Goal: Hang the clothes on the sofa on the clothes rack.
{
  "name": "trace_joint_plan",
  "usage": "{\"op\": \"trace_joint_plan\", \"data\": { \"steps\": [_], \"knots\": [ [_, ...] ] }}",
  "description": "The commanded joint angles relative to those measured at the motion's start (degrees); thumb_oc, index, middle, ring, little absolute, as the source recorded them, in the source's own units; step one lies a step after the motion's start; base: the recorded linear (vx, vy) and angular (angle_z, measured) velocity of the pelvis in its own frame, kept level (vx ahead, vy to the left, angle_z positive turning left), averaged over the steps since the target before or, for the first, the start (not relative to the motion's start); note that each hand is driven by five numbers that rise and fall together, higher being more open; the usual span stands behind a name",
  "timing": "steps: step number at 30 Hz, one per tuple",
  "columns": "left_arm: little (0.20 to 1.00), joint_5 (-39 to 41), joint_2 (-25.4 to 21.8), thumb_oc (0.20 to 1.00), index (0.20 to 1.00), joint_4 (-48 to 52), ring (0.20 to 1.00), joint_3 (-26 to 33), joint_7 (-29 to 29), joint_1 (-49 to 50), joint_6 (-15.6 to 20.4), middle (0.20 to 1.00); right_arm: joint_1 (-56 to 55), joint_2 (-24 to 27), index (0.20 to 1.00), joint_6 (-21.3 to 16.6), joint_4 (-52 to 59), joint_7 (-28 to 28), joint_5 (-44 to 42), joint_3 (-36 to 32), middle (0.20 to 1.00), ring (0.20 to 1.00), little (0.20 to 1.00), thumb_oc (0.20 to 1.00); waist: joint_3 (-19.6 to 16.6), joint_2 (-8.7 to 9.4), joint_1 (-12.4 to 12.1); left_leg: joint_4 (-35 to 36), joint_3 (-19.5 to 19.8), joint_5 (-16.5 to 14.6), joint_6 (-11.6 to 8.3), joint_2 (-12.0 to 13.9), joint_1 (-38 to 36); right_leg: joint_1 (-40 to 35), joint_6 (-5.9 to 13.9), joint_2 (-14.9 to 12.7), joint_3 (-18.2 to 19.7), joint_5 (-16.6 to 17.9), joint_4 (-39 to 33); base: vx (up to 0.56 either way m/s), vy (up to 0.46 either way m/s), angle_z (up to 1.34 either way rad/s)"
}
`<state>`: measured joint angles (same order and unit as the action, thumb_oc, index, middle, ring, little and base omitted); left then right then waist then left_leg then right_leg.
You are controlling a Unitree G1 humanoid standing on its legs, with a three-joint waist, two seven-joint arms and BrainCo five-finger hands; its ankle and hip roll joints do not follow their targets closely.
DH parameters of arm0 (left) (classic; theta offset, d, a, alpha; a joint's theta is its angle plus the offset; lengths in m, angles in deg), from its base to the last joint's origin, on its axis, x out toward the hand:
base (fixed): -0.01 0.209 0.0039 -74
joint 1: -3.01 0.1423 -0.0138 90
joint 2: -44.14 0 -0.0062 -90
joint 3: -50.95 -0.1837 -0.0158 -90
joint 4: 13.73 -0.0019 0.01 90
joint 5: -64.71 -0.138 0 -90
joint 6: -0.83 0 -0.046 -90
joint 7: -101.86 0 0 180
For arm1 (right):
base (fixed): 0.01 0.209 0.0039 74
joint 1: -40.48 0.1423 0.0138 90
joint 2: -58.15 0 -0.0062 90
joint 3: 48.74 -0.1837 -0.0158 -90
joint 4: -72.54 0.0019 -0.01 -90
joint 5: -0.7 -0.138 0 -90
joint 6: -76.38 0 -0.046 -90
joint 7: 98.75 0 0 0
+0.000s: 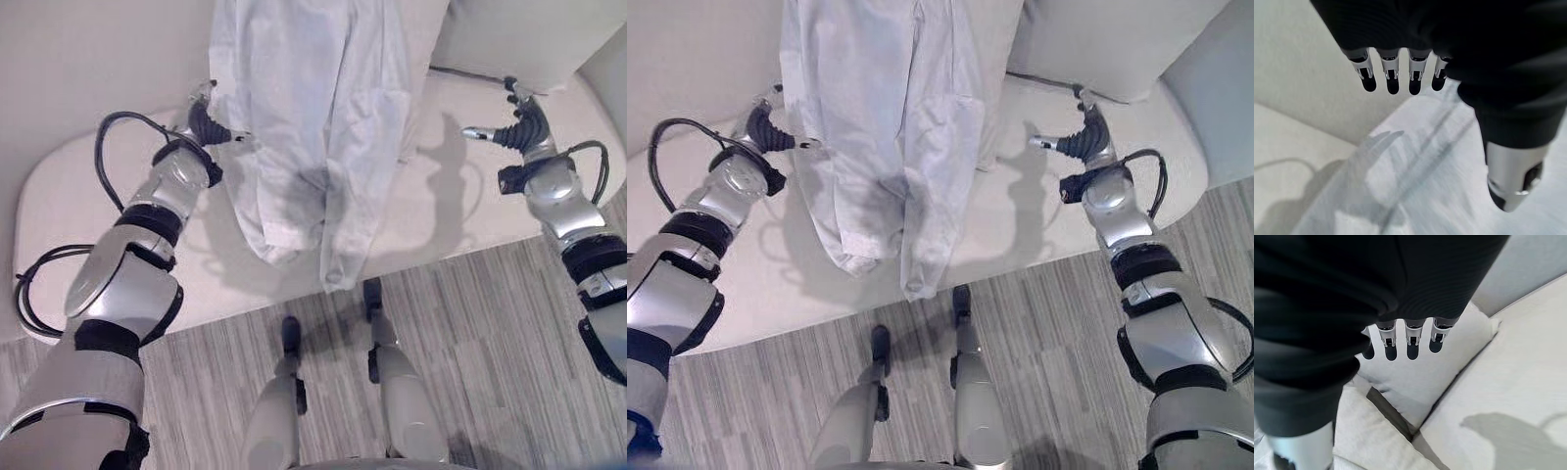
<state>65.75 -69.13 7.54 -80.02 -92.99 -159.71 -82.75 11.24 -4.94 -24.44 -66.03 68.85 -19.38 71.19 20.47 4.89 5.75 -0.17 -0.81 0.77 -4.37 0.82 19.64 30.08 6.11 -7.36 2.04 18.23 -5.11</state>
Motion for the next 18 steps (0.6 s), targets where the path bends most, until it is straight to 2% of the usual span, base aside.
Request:
{"op": "trace_joint_plan", "data": {
  "steps": [1, 7, 10, 18],
  "knots": [
    [1.000, -1.0, -5.0, 1.000, 1.000, -1.0, 1.000, -2.7, -4.3, -8.2, 1.9, 1.000, 6.9, 3.7, 1.000, -4.4, -2.3, -2.9, -4.4, 0.7, 1.000, 1.000, 1.000, 1.000, -0.7, -2.17, -1.3, 5.2, 3.6, 5.6, 0.32, -0.4, 2.9, -1.2, 7.05, -0.2, 0.0, -4.3, 0.1, -0.01, 0.009, 0.17],
    [1.000, 1.1, -6.9, 1.000, 1.000, -3.0, 1.000, -5.3, -5.8, -14.9, 1.7, 1.000, 13.3, 4.0, 1.000, -4.4, -6.0, -3.3, -7.2, 4.1, 1.000, 1.000, 1.000, 1.000, 0.1, -2.12, -1.3, 5.2, 4.4, 6.3, 0.11, -0.7, 6.1, 2.1, 7.21, 0.1, -0.4, -3.7, 0.1, -0.01, 0.006, 0.11],
    [1.000, 4.5, -8.4, 1.000, 1.000, -3.9, 1.000, -6.8, -6.6, -19.7, 2.0, 1.000, 16.5, 2.4, 1.000, -4.7, -5.5, -3.6, -9.0, 6.8, 1.000, 1.000, 1.000, 1.000, 1.2, -1.94, -1.1, 5.2, 4.9, 6.8, -0.01, -0.8, 9.3, 5.0, 7.28, 0.2, -0.5, -3.3, 0.1, 0.00, 0.025, 0.16],
    [1.000, 7.6, -7.2, 1.000, 1.000, -3.2, 1.000, -6.9, -7.2, -22.8, 2.6, 1.000, 18.3, 0.8, 1.000, -5.0, -4.5, -4.8, -8.8, 8.0, 1.000, 1.000, 1.000, 1.000, 2.5, -1.63, -1.1, 5.2, 5.2, 7.2, 0.41, -0.8, 11.8, 7.7, 7.31, 0.2, 0.0, -3.3, 0.1, 0.01, 0.015, 0.03]
  ]
}}
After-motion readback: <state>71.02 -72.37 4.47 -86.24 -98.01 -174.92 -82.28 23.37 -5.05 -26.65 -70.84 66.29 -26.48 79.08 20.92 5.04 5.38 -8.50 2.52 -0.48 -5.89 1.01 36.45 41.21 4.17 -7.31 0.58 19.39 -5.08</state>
